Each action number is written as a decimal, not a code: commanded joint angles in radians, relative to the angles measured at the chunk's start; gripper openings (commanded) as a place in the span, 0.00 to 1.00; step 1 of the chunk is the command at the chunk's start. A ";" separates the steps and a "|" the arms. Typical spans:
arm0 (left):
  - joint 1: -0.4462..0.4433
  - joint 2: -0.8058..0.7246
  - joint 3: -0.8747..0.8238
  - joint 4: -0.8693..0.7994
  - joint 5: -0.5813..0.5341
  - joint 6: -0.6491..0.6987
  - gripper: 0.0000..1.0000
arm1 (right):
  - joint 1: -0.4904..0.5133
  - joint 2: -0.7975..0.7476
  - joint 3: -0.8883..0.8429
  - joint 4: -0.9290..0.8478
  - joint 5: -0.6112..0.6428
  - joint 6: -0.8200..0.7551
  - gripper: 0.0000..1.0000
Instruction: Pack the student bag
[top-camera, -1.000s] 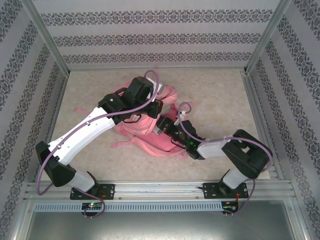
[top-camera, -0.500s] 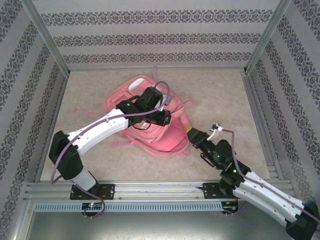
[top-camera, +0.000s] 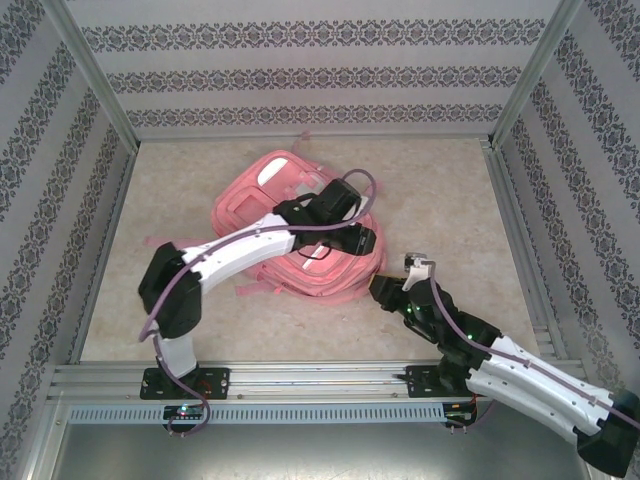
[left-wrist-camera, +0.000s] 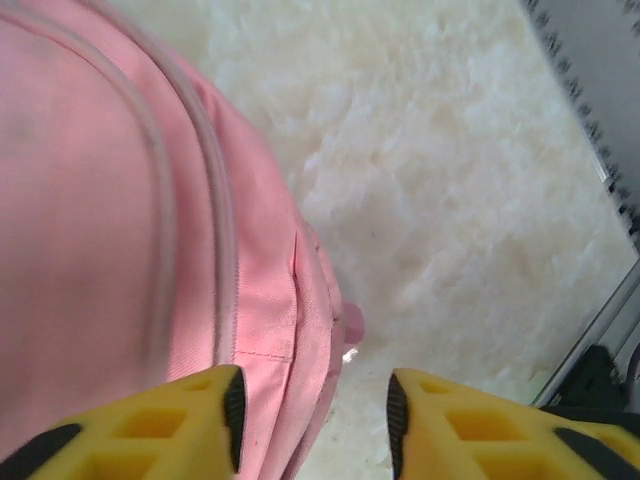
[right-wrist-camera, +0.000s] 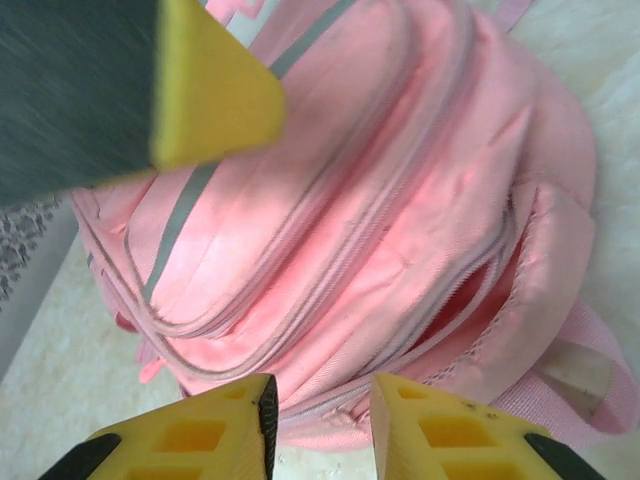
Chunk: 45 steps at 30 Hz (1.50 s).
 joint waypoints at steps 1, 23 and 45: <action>0.032 -0.199 -0.090 0.074 -0.091 -0.033 0.48 | 0.077 0.072 0.072 -0.036 0.081 -0.035 0.32; 0.262 -0.669 -0.732 0.056 -0.256 -0.582 0.57 | 0.283 0.516 0.343 -0.030 0.250 0.096 0.31; 0.382 -0.518 -0.816 0.445 -0.198 -0.624 0.22 | 0.288 0.668 0.386 0.048 0.109 0.047 0.31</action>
